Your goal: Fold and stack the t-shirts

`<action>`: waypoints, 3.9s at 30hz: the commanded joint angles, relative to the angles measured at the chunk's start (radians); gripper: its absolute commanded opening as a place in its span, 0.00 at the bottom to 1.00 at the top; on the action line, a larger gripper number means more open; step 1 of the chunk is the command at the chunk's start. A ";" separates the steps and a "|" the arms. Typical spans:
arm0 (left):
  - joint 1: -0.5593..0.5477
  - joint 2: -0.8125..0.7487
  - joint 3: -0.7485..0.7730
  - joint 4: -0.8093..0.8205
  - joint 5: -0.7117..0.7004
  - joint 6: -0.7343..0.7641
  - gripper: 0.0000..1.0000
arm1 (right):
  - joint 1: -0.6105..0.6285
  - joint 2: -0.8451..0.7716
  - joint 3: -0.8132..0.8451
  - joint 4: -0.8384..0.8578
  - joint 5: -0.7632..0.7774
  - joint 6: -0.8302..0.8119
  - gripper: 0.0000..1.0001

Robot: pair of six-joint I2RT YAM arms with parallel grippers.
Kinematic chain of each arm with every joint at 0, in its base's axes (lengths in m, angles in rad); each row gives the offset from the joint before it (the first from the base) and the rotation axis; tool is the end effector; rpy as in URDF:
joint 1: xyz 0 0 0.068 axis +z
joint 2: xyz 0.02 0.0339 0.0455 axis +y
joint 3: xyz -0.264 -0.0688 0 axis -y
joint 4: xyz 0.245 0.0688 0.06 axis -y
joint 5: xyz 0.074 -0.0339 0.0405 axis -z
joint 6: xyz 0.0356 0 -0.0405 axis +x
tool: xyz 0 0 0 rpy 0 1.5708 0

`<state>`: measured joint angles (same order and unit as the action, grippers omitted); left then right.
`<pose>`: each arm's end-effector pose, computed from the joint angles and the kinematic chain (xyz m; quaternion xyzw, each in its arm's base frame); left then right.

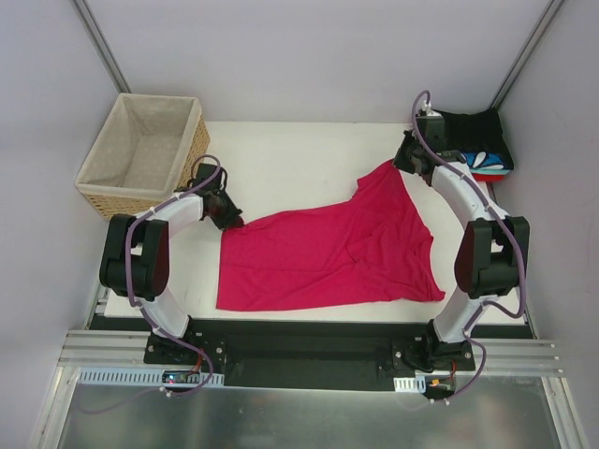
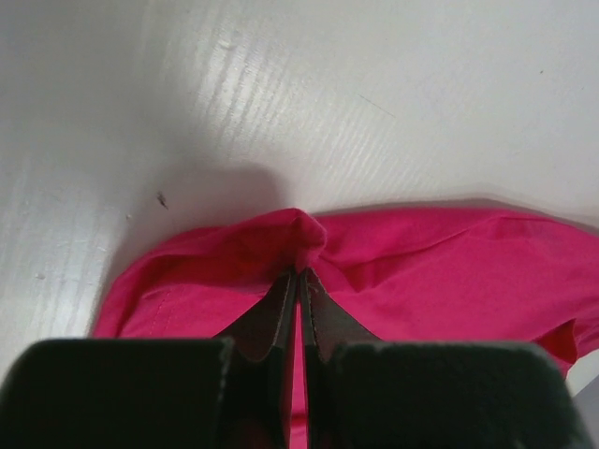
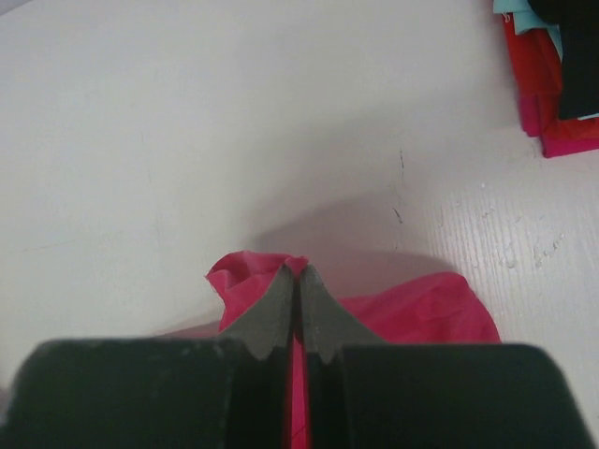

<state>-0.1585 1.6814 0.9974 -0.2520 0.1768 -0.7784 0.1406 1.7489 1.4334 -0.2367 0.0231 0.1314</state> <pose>0.3363 -0.0601 0.1798 -0.2624 0.9097 -0.2152 0.2395 0.4077 0.0569 0.2969 0.0016 0.8730 0.0561 0.4844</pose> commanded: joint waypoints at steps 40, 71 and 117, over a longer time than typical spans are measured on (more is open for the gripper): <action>0.062 -0.239 -0.108 -0.033 -0.119 0.031 0.00 | 0.005 -0.551 -0.510 -0.110 0.305 0.050 0.01; 0.057 -0.658 -0.405 -0.092 -0.091 -0.013 0.00 | 0.085 -0.761 -0.774 -0.225 0.423 0.134 0.01; 0.036 -0.824 -0.430 -0.205 -0.122 0.001 0.83 | 0.106 -0.938 -0.766 -0.351 0.472 0.195 0.97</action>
<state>-0.1181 0.8135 0.4660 -0.4442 0.0727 -0.7952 0.2413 0.7959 0.5346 -0.6041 0.4419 0.3698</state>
